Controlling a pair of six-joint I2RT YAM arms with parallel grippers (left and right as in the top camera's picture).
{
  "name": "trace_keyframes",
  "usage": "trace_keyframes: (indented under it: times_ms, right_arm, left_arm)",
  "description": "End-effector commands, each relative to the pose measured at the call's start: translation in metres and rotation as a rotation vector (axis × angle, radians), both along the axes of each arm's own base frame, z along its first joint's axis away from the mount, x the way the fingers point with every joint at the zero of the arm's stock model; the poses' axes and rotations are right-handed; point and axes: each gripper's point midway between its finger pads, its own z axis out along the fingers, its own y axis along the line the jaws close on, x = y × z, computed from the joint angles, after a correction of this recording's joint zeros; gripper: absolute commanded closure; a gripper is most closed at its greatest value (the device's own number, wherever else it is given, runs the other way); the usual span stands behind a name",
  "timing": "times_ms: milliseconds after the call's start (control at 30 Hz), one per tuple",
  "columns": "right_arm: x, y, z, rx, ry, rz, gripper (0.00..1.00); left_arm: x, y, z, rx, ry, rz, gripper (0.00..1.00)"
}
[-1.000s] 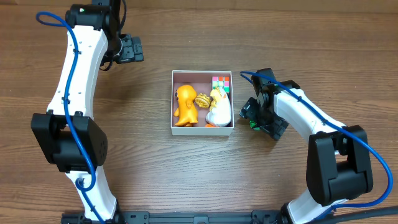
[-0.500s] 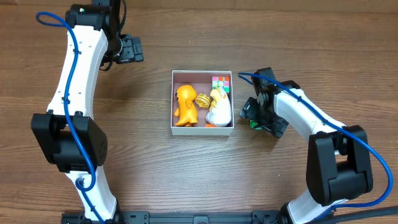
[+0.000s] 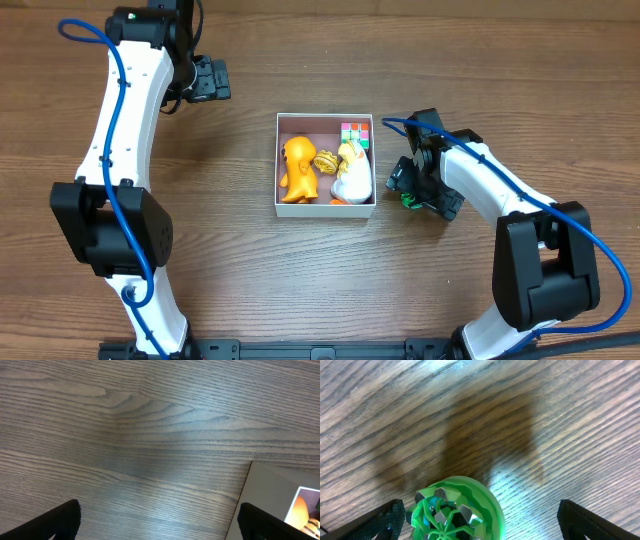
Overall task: Pack container
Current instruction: 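Close the right gripper on the green round toy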
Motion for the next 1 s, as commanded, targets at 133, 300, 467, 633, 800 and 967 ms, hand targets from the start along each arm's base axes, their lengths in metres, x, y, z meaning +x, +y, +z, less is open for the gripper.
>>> trace_keyframes:
  times_ms: [133, 300, 467, 633, 800, 967]
  right_arm:
    - [0.0038, 0.0065, 0.0016, 0.026, -0.012, 0.107, 0.00]
    - [0.0022, 0.0061, -0.0001, 0.025, -0.008, 0.108, 0.00]
    - [-0.0034, 0.0061, -0.0048, 0.028, 0.010, 0.155, 0.00]
    - [-0.0031, 0.0063, -0.0052, 0.028, 0.011, 0.182, 0.00]
    - [-0.0031, 0.0063, -0.0069, 0.026, 0.012, 0.237, 0.00]
    - [-0.0031, 0.0063, -0.0074, 0.024, 0.014, 0.270, 0.00]
  left_arm:
    - [0.0018, -0.0015, 0.0076, -0.009, -0.022, 0.008, 0.00]
    - [0.0015, -0.0016, 0.0075, -0.009, -0.021, 0.007, 0.00]
    - [0.0014, -0.0016, 0.0075, -0.009, -0.021, 0.007, 0.00]
    - [0.0014, -0.0016, 0.0075, -0.009, -0.021, 0.008, 0.00]
    - [0.0011, -0.0016, 0.0074, -0.009, -0.020, 0.007, 0.00]
    - [0.0011, -0.0016, 0.0074, -0.009, -0.020, 0.007, 0.00]
